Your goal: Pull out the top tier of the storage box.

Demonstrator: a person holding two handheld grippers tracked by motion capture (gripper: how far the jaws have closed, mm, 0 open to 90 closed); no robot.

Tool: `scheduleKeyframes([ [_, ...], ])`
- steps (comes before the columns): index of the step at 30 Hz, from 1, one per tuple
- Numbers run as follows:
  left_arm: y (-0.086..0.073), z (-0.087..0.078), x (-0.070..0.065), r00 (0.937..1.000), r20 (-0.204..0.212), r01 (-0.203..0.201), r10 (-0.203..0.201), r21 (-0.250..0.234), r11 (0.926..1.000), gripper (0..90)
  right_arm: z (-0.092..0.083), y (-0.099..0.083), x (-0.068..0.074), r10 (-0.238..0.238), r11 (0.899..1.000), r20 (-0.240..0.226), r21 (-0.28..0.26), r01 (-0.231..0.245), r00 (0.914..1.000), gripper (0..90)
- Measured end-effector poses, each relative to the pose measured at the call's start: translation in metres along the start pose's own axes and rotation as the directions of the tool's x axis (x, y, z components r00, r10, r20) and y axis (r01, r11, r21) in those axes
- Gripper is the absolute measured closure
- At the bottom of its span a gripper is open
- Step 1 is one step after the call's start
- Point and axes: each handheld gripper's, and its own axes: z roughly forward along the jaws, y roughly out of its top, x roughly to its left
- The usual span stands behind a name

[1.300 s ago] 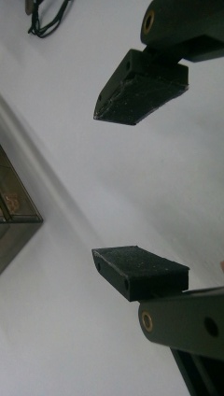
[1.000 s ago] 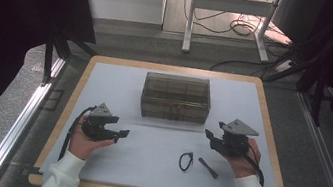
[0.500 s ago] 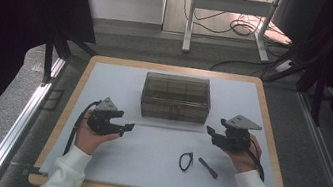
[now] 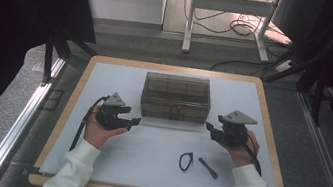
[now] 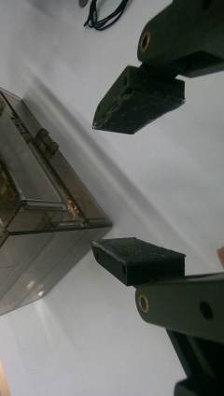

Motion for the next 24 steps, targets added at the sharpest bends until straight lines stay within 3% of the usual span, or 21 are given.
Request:
scheduleKeyframes([
  [8,0.007,0.007,0.0,0.9999,-0.011,-0.007,0.007,-0.006,1.0,41.7,0.009,0.008,0.001,-0.017,1.0,-0.007,0.003,0.017,0.9998,50.2],
  [24,0.012,0.016,0.002,0.9998,-0.015,0.012,-0.012,-0.041,0.9991,52.0,0.018,0.008,-0.002,-0.002,1.0,-0.021,0.003,0.002,0.9998,57.2],
])
